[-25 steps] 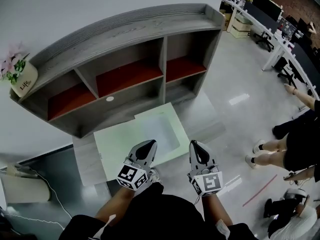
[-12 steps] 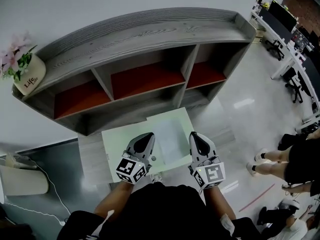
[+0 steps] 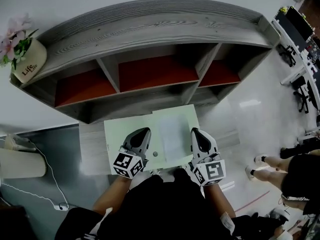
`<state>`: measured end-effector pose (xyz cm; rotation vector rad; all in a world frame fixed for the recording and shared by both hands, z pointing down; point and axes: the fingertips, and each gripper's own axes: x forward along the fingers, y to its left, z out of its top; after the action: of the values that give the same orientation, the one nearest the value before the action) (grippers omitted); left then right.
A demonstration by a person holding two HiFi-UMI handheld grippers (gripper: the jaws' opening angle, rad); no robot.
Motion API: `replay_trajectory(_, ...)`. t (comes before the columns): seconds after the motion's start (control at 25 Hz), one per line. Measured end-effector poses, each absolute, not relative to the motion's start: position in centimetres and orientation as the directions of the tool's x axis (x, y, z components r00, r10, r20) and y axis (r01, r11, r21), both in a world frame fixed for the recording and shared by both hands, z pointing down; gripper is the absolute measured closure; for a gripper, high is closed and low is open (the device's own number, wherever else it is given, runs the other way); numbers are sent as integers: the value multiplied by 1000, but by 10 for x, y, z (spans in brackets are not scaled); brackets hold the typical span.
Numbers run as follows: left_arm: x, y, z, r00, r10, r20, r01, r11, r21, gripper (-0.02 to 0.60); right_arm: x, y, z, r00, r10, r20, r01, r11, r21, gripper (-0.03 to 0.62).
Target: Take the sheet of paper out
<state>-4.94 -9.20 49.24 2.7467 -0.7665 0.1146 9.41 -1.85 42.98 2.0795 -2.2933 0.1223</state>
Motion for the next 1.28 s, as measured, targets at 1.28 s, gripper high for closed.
replay_trajectory(1.28, -3, -93, 653, 753, -452, 479, -656, -573, 492, 458, 129, -64, 502, -294, -939, 179, -953, 272, -137, 577)
